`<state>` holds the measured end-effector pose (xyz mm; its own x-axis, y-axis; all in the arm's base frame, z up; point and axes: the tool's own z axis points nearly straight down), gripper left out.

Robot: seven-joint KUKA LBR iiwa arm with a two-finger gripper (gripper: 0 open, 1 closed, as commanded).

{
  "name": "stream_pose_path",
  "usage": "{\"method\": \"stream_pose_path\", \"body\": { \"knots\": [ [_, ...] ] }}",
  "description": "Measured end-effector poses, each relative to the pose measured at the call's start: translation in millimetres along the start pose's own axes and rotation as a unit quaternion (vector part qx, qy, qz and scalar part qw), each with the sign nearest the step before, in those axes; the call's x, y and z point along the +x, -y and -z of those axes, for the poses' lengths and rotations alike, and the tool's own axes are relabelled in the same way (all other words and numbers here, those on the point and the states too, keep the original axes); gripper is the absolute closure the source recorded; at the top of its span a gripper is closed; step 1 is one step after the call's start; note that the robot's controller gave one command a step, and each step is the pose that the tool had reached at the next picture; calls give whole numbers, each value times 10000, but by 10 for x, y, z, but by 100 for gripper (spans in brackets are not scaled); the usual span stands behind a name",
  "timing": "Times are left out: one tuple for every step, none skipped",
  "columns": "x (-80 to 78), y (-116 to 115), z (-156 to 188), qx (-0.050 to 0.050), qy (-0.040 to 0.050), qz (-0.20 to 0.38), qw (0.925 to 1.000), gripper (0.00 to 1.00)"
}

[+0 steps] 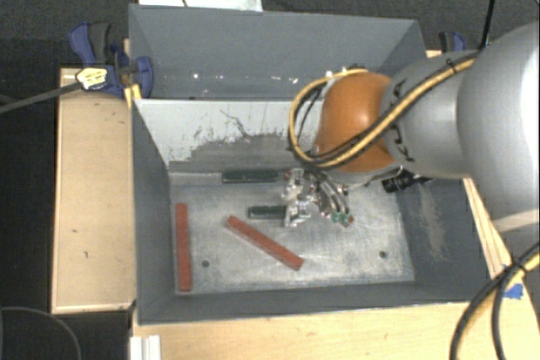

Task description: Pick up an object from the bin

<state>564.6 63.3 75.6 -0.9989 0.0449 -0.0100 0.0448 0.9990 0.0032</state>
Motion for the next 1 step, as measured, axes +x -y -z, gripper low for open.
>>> {"method": "stream_pose_path", "body": {
  "knots": [
    [-191,407,1724,13,-2,903,9959,100]
  ]
}}
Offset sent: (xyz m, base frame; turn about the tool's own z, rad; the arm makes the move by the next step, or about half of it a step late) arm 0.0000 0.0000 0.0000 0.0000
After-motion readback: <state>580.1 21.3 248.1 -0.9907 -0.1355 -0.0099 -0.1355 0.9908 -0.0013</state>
